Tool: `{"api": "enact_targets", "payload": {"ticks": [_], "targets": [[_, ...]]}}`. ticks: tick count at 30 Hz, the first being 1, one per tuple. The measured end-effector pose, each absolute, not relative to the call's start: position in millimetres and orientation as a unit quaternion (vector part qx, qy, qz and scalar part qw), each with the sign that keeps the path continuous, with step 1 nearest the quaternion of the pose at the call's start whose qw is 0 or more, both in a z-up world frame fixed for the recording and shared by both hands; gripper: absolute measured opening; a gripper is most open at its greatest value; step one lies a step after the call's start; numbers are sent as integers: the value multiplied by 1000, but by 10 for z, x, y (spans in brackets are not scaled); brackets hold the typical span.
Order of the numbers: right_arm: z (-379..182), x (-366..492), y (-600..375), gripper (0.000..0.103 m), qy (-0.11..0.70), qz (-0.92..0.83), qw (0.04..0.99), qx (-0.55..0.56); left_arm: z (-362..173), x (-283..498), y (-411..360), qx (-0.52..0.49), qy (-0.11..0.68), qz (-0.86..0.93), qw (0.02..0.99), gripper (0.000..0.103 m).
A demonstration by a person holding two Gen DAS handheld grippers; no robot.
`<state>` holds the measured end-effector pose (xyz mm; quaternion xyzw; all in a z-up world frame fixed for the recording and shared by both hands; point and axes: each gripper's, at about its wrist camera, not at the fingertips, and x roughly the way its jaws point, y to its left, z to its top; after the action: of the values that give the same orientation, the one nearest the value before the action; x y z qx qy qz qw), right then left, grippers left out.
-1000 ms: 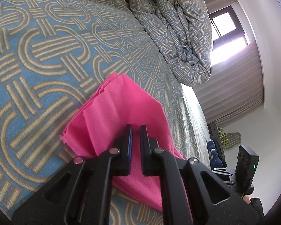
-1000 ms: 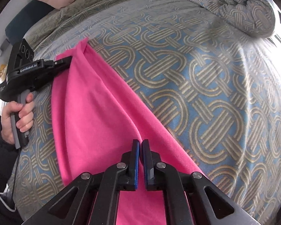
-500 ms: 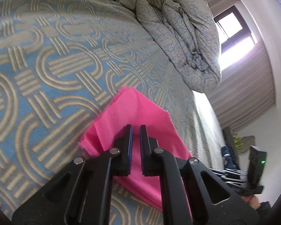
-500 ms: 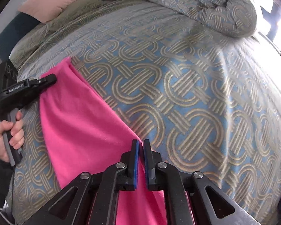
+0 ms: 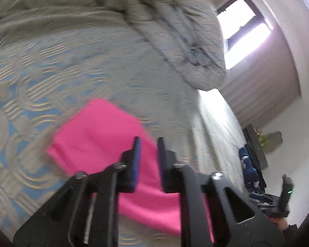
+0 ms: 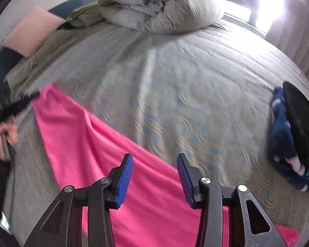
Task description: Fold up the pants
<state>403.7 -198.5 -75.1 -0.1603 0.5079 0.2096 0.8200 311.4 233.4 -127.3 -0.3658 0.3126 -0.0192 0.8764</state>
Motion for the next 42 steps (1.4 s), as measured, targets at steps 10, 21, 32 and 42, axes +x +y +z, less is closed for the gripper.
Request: {"api": "enact_targets", "payload": {"ticks": [10,21,32,42], "targets": [[-1268,4079,-1973,44,531,258,775,-225,-1677,3313,1997,-345,323,5,881,34],[-1261,4066,-1882,4,535,233,771,-255,-1657,3336,1959,-324,325,9,888,35],[-1185,4168,-1915,3,509,184,800,-261,-1668,3318,1979,-330,321,17,888,33],[-820,4115,-2471,5,491,156,849,-122,-1572,3266,2049,-306,305,93,897,24]]}}
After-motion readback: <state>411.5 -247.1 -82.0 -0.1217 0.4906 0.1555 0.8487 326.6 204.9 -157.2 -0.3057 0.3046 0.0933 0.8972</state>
